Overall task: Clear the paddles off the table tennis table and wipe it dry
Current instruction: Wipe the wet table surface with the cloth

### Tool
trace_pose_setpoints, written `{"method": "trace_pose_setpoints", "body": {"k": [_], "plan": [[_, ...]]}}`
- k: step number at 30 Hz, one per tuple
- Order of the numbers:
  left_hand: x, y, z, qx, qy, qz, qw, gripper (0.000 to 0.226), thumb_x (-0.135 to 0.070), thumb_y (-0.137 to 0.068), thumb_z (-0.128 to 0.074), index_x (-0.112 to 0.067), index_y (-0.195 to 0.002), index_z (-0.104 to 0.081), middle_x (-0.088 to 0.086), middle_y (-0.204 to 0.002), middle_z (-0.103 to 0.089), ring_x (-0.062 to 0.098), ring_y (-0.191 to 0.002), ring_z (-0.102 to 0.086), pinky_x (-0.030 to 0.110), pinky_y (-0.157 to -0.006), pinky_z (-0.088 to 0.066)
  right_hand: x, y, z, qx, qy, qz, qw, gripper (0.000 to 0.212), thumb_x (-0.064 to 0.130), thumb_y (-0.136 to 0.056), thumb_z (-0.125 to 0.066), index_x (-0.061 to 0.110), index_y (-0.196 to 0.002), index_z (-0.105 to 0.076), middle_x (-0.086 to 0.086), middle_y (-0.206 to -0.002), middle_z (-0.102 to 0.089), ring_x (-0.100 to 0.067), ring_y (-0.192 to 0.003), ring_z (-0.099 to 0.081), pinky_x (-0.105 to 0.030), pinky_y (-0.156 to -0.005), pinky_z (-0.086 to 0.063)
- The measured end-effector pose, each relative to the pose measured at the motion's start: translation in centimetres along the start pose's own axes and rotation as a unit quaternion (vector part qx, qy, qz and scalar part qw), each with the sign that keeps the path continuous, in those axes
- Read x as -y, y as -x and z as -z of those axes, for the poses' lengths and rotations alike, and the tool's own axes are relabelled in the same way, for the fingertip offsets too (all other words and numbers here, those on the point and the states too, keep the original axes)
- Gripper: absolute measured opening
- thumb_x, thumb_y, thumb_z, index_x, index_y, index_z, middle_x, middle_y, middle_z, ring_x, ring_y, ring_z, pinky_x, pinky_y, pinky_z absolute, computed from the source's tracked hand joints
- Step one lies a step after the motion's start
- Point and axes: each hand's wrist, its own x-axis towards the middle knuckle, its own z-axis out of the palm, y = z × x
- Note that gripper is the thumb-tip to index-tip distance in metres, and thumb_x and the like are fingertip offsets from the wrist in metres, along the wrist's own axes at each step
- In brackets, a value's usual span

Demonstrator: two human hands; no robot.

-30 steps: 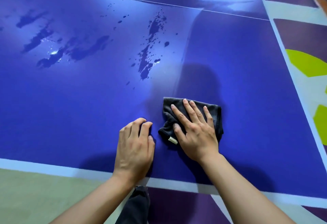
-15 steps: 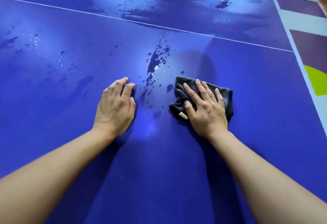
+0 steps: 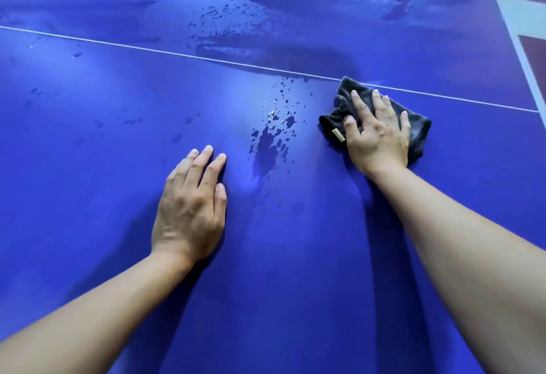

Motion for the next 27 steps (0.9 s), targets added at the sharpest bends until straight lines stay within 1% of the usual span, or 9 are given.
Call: {"method": "trace_pose_setpoints", "body": {"k": [3,9,12,14,16,20,23,27], "plan": [[0.1,-0.1,-0.2,-0.006,0.000,0.004,1.000,0.050,-0.025,-0.100,-0.034,-0.010,-0.145,-0.049,0.011,-0.155,-0.043,0.029,-0.147,-0.035,0.041,-0.122,-0.026,0.3,-3.4,0.0,0.007,0.004,-0.002,1.000,0.060,0.055,-0.100,-0.025,0.045,-0.159,-0.023,-0.001,-0.170,-0.015,-0.015,-0.157,-0.007,-0.048,-0.127,0.002],[0.3,-0.2,-0.5,-0.005,-0.009,0.004,1.000,0.051,-0.025,-0.100,-0.032,-0.012,-0.146,-0.048,0.008,-0.156,-0.042,0.026,-0.148,-0.033,0.042,-0.122,-0.025,2.8,-7.8,-0.1,0.031,-0.002,0.045,0.999,0.061,0.057,-0.097,-0.023,0.048,-0.157,-0.024,-0.003,-0.171,-0.014,-0.016,-0.157,-0.007,-0.050,-0.127,0.002],[0.4,-0.3,-0.6,-0.010,-0.012,0.007,1.000,0.051,-0.027,-0.100,-0.031,-0.013,-0.146,-0.048,0.007,-0.156,-0.042,0.025,-0.148,-0.032,0.041,-0.121,-0.025,5.4,-8.5,-0.5,0.037,0.003,0.111,0.993,0.060,0.058,-0.096,-0.023,0.052,-0.156,-0.023,-0.002,-0.171,-0.015,-0.016,-0.157,-0.009,-0.051,-0.127,0.001],[0.4,-0.4,-0.8,-0.014,-0.011,0.005,1.000,0.051,-0.027,-0.100,-0.031,-0.013,-0.146,-0.048,0.007,-0.156,-0.042,0.026,-0.147,-0.033,0.041,-0.121,-0.025,7.2,-8.0,-1.0,0.040,0.012,0.175,0.984,0.061,0.059,-0.095,-0.021,0.053,-0.156,-0.022,0.000,-0.171,-0.015,-0.015,-0.157,-0.009,-0.051,-0.127,0.000],[0.4,-0.4,-0.8,-0.018,-0.007,0.004,1.000,0.050,-0.026,-0.100,-0.031,-0.012,-0.145,-0.049,0.008,-0.155,-0.043,0.027,-0.147,-0.034,0.042,-0.121,-0.026,8.6,-7.1,-1.4,0.049,0.016,0.218,0.975,0.060,0.058,-0.096,-0.022,0.054,-0.156,-0.020,0.002,-0.171,-0.013,-0.014,-0.157,-0.008,-0.050,-0.127,0.000],[0.2,-0.5,-0.5,-0.014,0.001,0.003,1.000,0.053,-0.027,-0.100,-0.031,-0.008,-0.147,-0.047,0.010,-0.155,-0.043,0.028,-0.146,-0.036,0.042,-0.122,-0.026,9.2,-4.7,-1.3,0.063,0.015,0.251,0.966,0.056,0.056,-0.100,-0.026,0.055,-0.156,-0.018,0.004,-0.171,-0.012,-0.012,-0.157,-0.006,-0.049,-0.127,0.000],[0.1,-0.6,-0.3,-0.009,0.017,0.012,1.000,0.056,-0.029,-0.100,-0.028,-0.009,-0.151,-0.040,0.011,-0.157,-0.039,0.027,-0.147,-0.033,0.039,-0.123,-0.022,9.8,-1.0,-1.2,0.063,0.015,0.281,0.958,0.058,0.058,-0.098,-0.021,0.054,-0.156,-0.020,0.004,-0.171,-0.013,-0.011,-0.157,-0.007,-0.049,-0.127,-0.001],[0.3,-0.6,-0.3,-0.014,0.052,0.013,0.998,0.054,-0.025,-0.102,-0.033,-0.009,-0.153,-0.034,0.013,-0.158,-0.036,0.029,-0.146,-0.033,0.040,-0.122,-0.022,10.4,4.6,-1.2,0.058,0.016,0.265,0.962,0.060,0.057,-0.097,-0.019,0.053,-0.156,-0.021,0.004,-0.171,-0.015,-0.011,-0.157,-0.008,-0.049,-0.127,-0.002]]}}
